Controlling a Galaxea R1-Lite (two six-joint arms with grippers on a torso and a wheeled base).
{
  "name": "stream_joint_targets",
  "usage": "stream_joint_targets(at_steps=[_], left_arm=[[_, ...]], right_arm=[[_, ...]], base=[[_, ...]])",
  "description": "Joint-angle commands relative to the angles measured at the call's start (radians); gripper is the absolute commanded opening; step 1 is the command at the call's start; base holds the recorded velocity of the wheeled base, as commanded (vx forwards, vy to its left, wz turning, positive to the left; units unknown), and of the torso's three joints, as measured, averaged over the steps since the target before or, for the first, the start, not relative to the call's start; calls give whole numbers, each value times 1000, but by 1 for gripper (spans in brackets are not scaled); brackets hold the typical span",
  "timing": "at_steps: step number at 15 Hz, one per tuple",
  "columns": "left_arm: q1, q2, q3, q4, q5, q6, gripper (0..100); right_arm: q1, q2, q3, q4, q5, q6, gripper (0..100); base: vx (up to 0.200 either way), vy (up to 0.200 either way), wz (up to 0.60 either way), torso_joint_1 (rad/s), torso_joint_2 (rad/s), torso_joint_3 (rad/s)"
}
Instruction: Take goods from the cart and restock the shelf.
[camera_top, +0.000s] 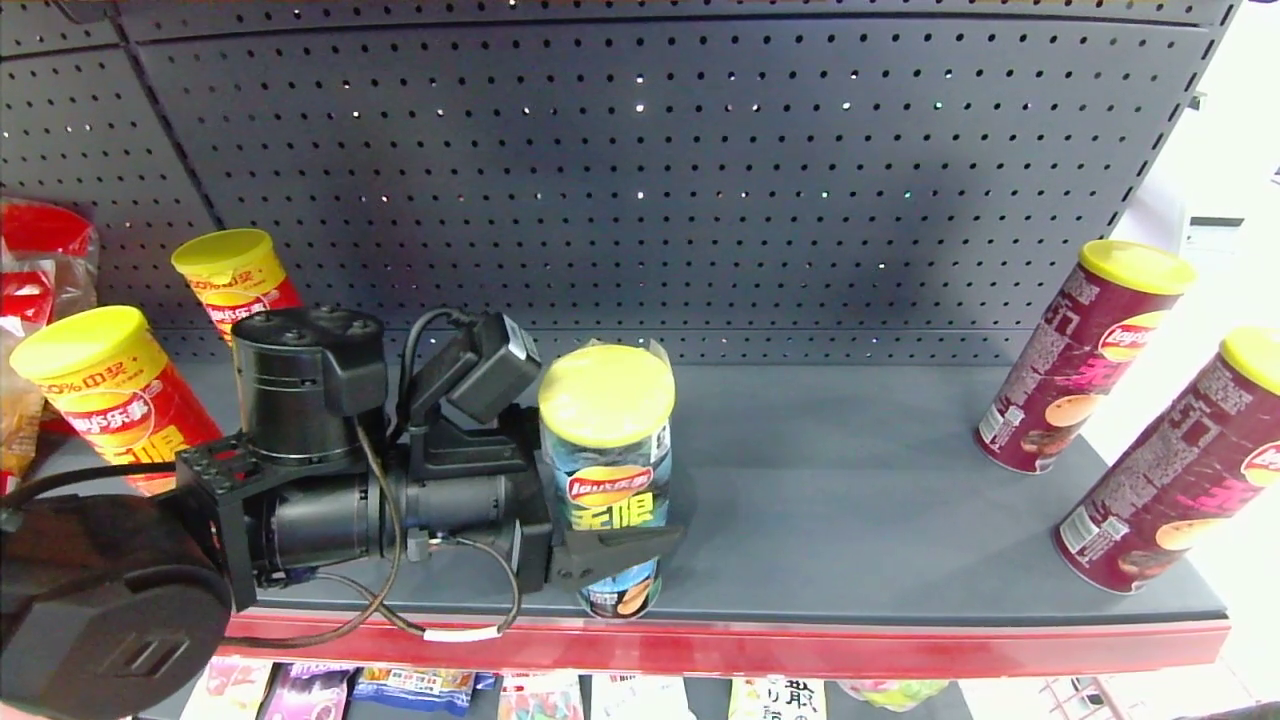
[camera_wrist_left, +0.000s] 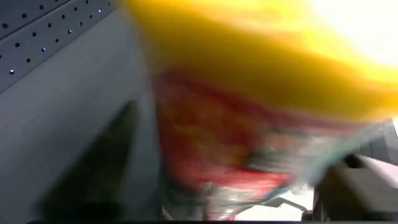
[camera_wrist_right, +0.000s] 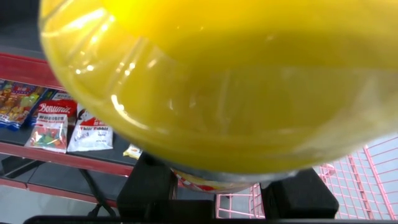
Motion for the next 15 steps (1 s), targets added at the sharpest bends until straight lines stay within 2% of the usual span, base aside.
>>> stream_joint_targets(at_steps=[1, 6, 9, 11, 12, 13, 14, 15], left_arm=[[10, -3, 5, -4, -1, 2, 100], [45, -114, 127, -4, -2, 2, 100], [106, -244, 231, 3, -4, 1, 100], [113, -287, 268, 4, -4, -1, 100], [113, -327, 303, 4, -2, -2, 100], [113, -335, 311, 4, -2, -2, 100], [114, -369, 343, 4, -1, -2, 100], [125, -407, 380, 6, -1, -2, 100]], right_arm=[[1, 4, -4, 0, 2, 0, 0], [2, 189, -155, 3, 105, -2, 0], [2, 425, -311, 6, 304, -39, 0], [30, 505, -346, 6, 367, -66, 0], [120, 586, -380, 0, 372, -71, 0], [143, 604, -388, -1, 370, -71, 0], [228, 695, -426, -17, 362, -68, 0], [248, 811, -481, -60, 344, -68, 0]], base=[[0, 0, 0, 0, 0, 0], [0, 0, 0, 0, 0, 0], [0, 0, 0, 0, 0, 0], [0, 0, 0, 0, 0, 0], [0, 0, 0, 0, 0, 0], [0, 0, 0, 0, 0, 0], [0, 0, 0, 0, 0, 0], [0, 0, 0, 0, 0, 0]])
